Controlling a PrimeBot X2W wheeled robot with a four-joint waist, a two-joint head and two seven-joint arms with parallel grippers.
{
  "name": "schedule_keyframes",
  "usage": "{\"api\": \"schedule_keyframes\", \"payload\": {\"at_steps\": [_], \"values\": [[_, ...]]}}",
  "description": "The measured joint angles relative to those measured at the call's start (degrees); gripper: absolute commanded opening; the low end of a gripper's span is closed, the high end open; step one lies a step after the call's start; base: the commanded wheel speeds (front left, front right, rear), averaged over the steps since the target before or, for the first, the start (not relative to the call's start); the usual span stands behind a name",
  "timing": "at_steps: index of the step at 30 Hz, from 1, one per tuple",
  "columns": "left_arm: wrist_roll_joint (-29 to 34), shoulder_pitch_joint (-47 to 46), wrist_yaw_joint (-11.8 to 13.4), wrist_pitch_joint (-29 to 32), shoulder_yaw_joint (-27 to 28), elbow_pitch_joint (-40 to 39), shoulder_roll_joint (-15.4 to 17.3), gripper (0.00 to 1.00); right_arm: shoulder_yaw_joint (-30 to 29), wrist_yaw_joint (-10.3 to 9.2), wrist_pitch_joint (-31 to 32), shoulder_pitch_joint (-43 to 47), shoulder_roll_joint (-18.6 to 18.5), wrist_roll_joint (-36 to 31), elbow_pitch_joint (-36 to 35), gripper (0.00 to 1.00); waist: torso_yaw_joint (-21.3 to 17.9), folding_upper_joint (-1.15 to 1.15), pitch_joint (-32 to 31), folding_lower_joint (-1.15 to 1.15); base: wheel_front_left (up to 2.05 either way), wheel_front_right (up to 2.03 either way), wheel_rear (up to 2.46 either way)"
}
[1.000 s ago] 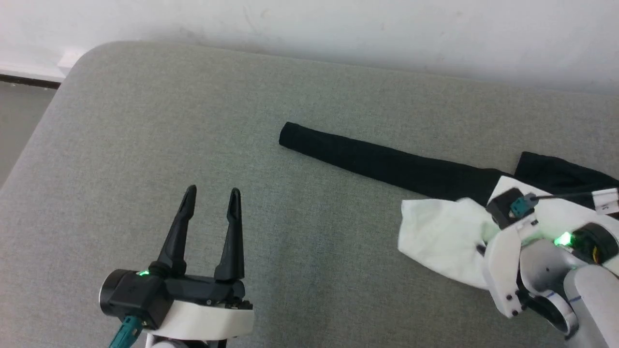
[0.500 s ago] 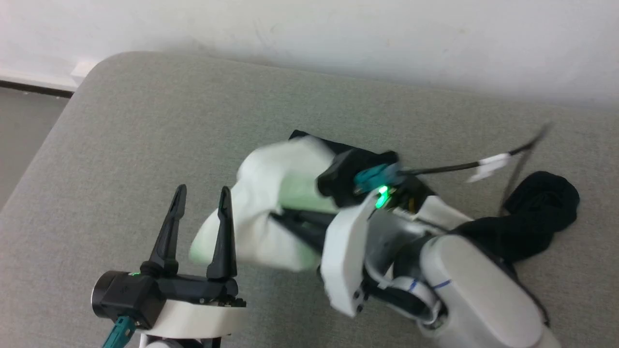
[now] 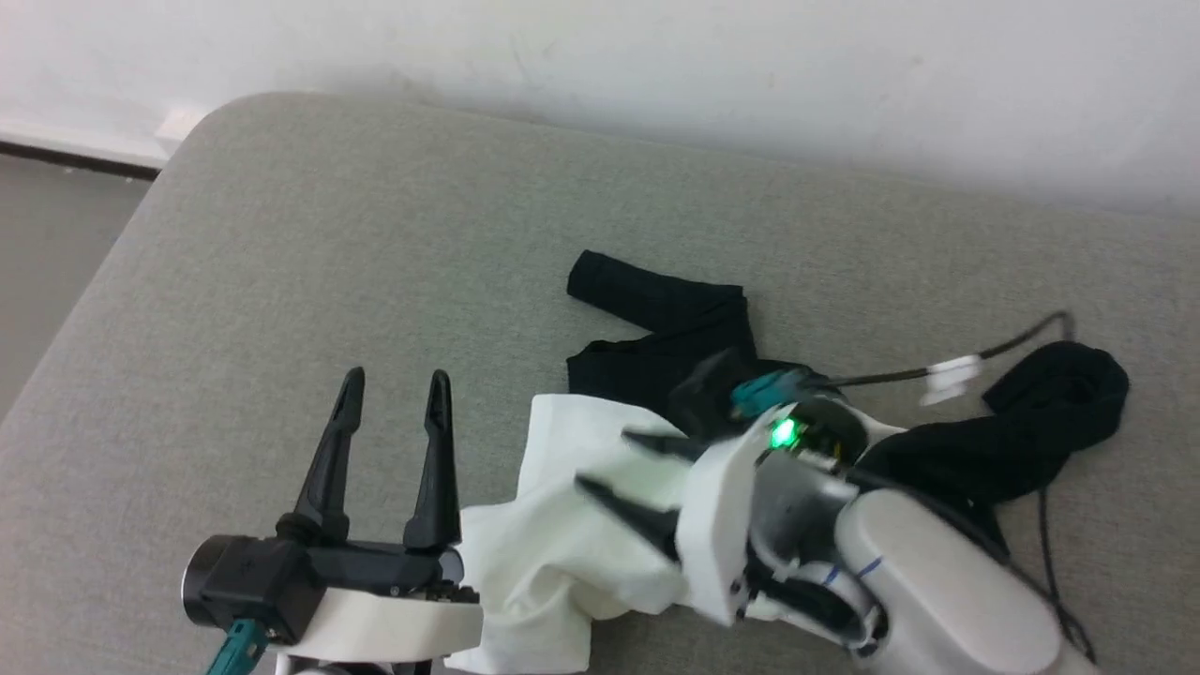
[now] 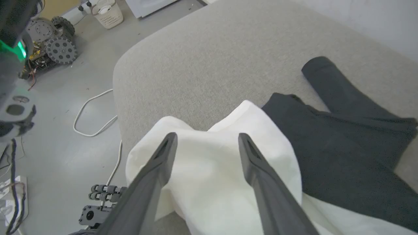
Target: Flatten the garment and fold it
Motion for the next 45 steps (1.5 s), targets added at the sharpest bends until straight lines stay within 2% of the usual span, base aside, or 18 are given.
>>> {"api": "schedule_keyframes", "payload": {"at_steps": [5, 11, 17, 20, 23, 26, 32, 36, 38, 41, 45], "values": [[0.2, 0.8, 0.0, 0.0, 0.1, -0.1, 0.0, 1.00, -9.1, 0.00, -7.8, 0.6, -0.5, -3.6, -2.9, 1.00, -2.1, 0.00, -1.1, 0.00, 0.00, 0.00, 0.00], [1.3, 2.3, -0.5, 0.0, 0.1, -0.2, 0.0, 1.00, -26.2, 0.00, -15.1, 9.4, -0.2, -12.3, -8.9, 1.00, -5.3, 0.00, -2.7, 0.00, 0.00, 0.00, 0.00], [2.3, 3.6, -1.3, 0.0, 0.7, -1.1, 0.0, 1.00, -43.3, 0.00, -22.7, 22.6, 4.3, -23.7, -19.6, 1.00, -8.8, 0.00, -4.0, 0.00, 0.00, 0.00, 0.00], [2.4, 4.8, -1.7, 0.0, 1.0, -2.4, 0.0, 1.00, -49.2, 0.00, -26.3, 29.6, 6.8, -27.2, -24.2, 1.00, -10.6, 0.00, -4.5, -0.01, 0.00, 0.00, 0.00], [2.8, 6.0, -1.7, 0.0, 1.2, -3.2, 0.0, 1.00, -53.4, 0.00, -30.7, 35.3, 7.2, -27.8, -26.6, 1.00, -12.1, 0.00, -4.8, -0.01, 0.00, 0.00, 0.00], [2.8, 7.3, -1.8, 0.0, 1.6, -3.9, 0.0, 1.00, -56.2, 0.00, -35.0, 39.9, 7.3, -24.1, -25.9, 1.00, -13.4, 0.00, -5.0, -0.01, 0.00, 0.00, 0.00], [4.4, 8.8, -1.8, 0.0, 2.1, -3.8, 0.0, 1.00, -56.2, 0.00, -39.4, 43.9, 7.3, -20.4, -22.5, 1.00, -15.1, 0.00, -4.7, -0.01, 0.00, 0.00, 0.00], [5.2, 6.5, -4.0, 0.0, 1.8, -1.8, 0.5, 1.00, -55.9, 0.00, -40.7, 42.6, 7.3, -19.8, -22.2, 1.00, -15.5, 0.00, -3.3, 0.00, 0.00, 0.00, 0.00], [6.4, 2.2, -5.2, 0.3, 0.5, 0.6, 2.5, 1.00, -55.9, 0.00, -41.0, 41.3, 7.3, -19.8, -22.3, 1.00, -15.7, 0.00, -2.3, 0.00, 0.00, 0.00, 0.00], [8.3, -7.1, -7.0, 6.7, -2.4, 4.9, 6.8, 1.00, -55.9, 0.00, -41.4, 39.3, 7.3, -19.8, -22.6, 1.00, -15.8, 0.00, -0.4, 0.01, 0.00, 0.00, 0.00], [5.4, -21.5, -7.7, 18.8, -9.0, 10.4, 11.5, 1.00, -55.8, 0.00, -41.5, 37.2, 7.3, -19.8, -22.7, 1.00, -16.1, 0.00, 2.7, 0.01, 0.00, 0.00, 0.00]]}}
